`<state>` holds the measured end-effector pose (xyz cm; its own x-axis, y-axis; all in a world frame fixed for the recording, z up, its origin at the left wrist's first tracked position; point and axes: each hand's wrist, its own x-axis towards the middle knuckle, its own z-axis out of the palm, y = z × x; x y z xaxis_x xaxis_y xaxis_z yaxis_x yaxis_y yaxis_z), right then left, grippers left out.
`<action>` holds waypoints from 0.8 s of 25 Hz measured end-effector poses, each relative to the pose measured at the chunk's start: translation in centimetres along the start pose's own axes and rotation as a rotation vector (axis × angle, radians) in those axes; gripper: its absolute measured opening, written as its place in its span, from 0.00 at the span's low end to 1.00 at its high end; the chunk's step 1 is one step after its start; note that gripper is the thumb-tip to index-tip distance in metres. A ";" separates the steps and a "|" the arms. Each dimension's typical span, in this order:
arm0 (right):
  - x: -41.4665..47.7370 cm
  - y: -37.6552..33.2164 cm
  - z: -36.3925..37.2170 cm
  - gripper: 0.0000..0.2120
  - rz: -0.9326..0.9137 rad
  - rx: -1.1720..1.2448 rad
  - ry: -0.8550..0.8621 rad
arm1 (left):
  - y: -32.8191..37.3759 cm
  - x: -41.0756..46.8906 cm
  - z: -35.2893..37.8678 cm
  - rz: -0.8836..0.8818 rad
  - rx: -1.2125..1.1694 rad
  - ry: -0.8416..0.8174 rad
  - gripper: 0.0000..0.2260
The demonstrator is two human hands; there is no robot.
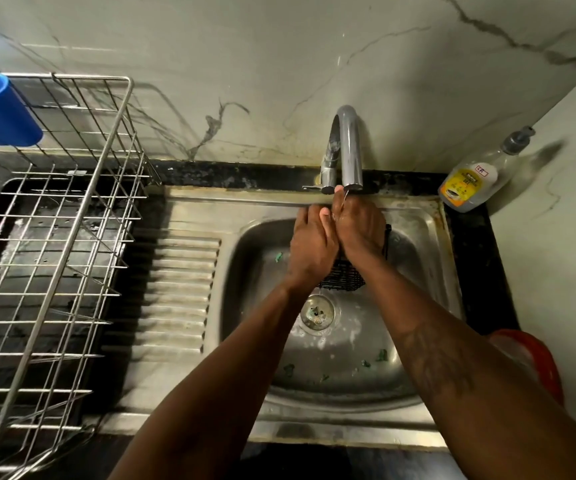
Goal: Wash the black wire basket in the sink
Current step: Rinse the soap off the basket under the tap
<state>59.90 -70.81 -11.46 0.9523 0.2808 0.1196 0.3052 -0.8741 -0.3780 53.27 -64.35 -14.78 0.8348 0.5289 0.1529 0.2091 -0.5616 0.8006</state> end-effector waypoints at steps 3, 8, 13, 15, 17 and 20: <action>-0.6 1.8 -0.8 0.31 0.089 0.081 -0.045 | -0.3 1.3 0.0 0.169 0.146 -0.126 0.19; -0.6 3.7 -2.3 0.31 0.098 0.083 -0.103 | 2.1 2.5 0.6 -0.374 -0.158 -0.275 0.22; 0.4 4.8 -1.6 0.32 0.032 0.073 -0.104 | 4.8 -1.2 1.3 -0.375 -0.206 -0.048 0.25; 0.7 5.2 -0.9 0.33 -0.009 0.185 -0.119 | 5.3 -1.3 1.0 -0.280 0.005 -0.004 0.27; 0.5 5.5 0.2 0.32 0.050 0.357 -0.129 | 5.6 -0.3 0.4 -0.249 0.192 -0.044 0.30; 0.2 5.5 1.7 0.34 0.191 0.478 -0.103 | 4.3 1.6 0.1 -0.228 0.111 -0.087 0.30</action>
<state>61.77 -74.85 -15.07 0.9784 0.1928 -0.0744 0.0684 -0.6421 -0.7635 55.54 -65.99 -11.13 0.7994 0.5956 -0.0790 0.4476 -0.5026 0.7397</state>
